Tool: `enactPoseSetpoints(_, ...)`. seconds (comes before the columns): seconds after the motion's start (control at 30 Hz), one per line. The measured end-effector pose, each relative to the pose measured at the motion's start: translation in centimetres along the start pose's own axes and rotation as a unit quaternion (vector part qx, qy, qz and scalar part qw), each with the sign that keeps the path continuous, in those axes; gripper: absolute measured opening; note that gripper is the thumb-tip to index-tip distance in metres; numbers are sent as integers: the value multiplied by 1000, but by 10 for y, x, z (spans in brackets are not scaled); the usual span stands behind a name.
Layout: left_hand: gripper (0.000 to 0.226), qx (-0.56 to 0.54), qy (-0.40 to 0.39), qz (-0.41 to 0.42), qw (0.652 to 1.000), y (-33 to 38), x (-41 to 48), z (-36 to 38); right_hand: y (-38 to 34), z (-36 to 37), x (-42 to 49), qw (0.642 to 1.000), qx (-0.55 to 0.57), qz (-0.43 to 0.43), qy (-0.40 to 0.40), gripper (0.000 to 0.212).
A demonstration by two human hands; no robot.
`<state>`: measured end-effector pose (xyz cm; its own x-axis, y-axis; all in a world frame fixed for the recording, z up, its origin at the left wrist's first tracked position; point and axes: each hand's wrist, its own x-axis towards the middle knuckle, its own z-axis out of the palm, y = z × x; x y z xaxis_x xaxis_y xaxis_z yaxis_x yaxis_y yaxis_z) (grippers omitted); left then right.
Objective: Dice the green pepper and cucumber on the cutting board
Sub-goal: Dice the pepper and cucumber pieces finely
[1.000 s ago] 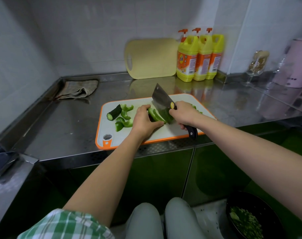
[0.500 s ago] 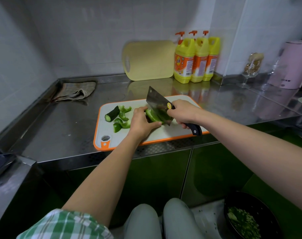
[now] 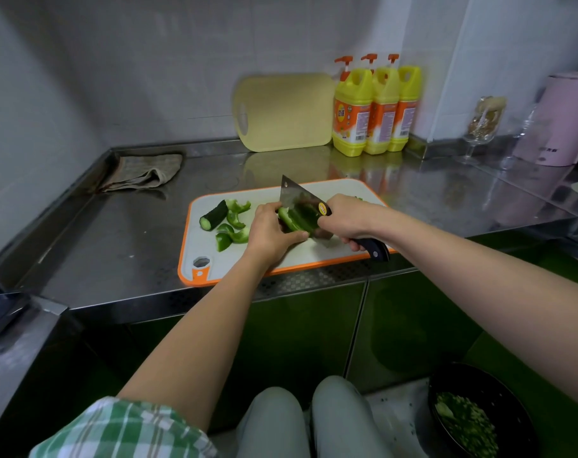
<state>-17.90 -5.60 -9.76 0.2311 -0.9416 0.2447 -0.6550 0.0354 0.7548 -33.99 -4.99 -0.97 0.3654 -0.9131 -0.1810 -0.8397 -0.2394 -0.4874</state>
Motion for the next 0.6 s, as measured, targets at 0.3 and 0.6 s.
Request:
enactPoseSetpoints(0.3, 88, 1, 4, 0, 1000, -3, 2, 2, -6, 5, 14, 1000, -3, 5, -5, 23)
enactPoseSetpoints(0.6, 85, 62, -33, 42, 997, 3, -4, -7, -12, 22, 21, 997, -14, -4, 75, 7)
